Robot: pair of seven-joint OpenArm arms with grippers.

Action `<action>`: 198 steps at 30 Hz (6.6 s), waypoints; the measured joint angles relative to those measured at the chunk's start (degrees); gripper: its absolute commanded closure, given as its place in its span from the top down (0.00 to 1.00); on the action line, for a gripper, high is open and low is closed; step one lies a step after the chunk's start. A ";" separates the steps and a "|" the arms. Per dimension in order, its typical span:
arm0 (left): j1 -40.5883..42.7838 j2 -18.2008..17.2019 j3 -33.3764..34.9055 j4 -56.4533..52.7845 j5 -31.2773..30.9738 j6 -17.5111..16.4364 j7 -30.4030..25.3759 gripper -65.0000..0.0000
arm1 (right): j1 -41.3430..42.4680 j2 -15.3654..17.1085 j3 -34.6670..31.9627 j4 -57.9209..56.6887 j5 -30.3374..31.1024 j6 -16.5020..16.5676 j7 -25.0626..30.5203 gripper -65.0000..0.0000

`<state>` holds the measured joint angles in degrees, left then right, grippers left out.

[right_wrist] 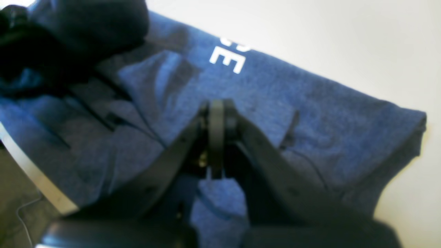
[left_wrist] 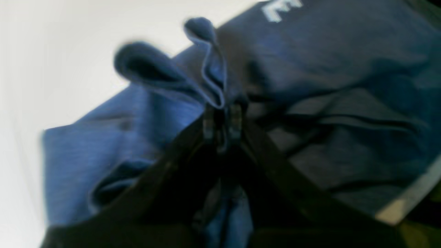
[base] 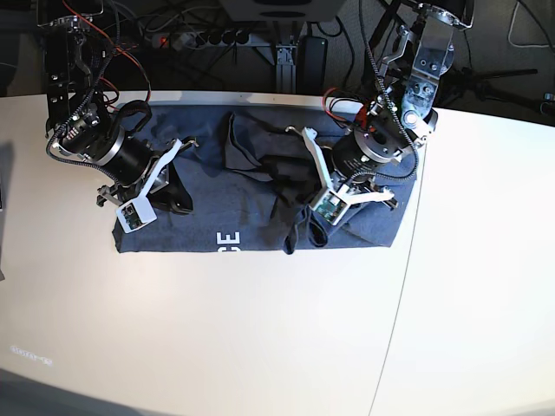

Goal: Fold the T-shirt properly
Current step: 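Lift the shirt end with the left gripper and fold it toward the right gripper, then press the folded end flat with the left gripper and release it, then open both grippers and withdraw them from the folded shirt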

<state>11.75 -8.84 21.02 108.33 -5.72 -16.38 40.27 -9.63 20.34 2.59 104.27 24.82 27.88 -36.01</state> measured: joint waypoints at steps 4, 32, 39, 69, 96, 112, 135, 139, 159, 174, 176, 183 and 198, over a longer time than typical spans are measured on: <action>0.02 1.44 4.57 -0.02 2.56 1.18 -0.02 0.00 | 0.00 0.00 0.00 0.00 0.00 0.00 0.00 0.00; -3.45 2.62 -2.60 3.54 1.97 4.22 1.31 0.47 | 0.00 0.00 0.00 0.00 0.00 0.00 0.20 0.00; -0.50 -2.64 -8.98 5.38 0.15 4.35 1.14 0.14 | 0.00 0.15 0.02 -0.02 0.00 0.00 0.22 0.00; 3.19 -3.54 3.41 -4.57 -5.77 -3.61 -8.61 0.00 | -0.02 0.15 0.00 -0.02 -0.02 0.00 -0.07 0.00; -7.65 -2.05 7.17 -10.95 1.60 4.87 -16.55 0.00 | -0.04 0.15 0.00 -0.02 -0.07 0.00 -0.31 0.00; -14.58 8.90 7.17 -33.09 4.79 3.89 -24.06 0.00 | -0.04 0.15 0.00 0.00 -0.04 0.00 -0.28 0.00; -13.25 -1.36 4.85 -17.05 -0.66 1.27 -11.54 0.00 | 1.64 1.22 17.07 -0.02 0.07 0.00 -1.92 0.00; -9.46 -4.00 -0.44 -17.05 -1.05 1.14 -12.79 0.00 | 0.87 5.38 21.51 -4.59 3.08 -0.02 -2.47 0.00; -7.61 -5.31 -7.26 -17.03 -5.14 -0.24 -12.39 0.00 | 0.98 8.26 17.57 -20.87 9.55 0.00 -13.03 0.38; -7.87 -5.49 -7.28 -10.45 -6.16 -0.37 -8.74 0.00 | 1.70 7.10 9.18 -20.37 11.17 -0.02 -10.93 0.38; -7.89 -6.34 -7.26 -10.45 -6.23 -0.37 -8.50 0.00 | 1.70 7.10 9.18 -20.39 11.17 -0.02 -10.93 0.34; -7.32 -11.04 -7.28 -10.45 -7.04 -0.37 -7.69 0.00 | 1.73 7.10 9.18 -23.69 11.72 -0.07 -8.35 0.10; -3.63 -14.34 -12.28 -10.45 -7.23 -0.37 -7.74 0.00 | 1.84 6.80 9.16 -26.12 9.09 0.17 -0.90 0.00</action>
<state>8.12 -23.18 8.73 97.89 -12.95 -16.75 32.53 -7.79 27.14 11.75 78.15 33.91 28.05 -36.91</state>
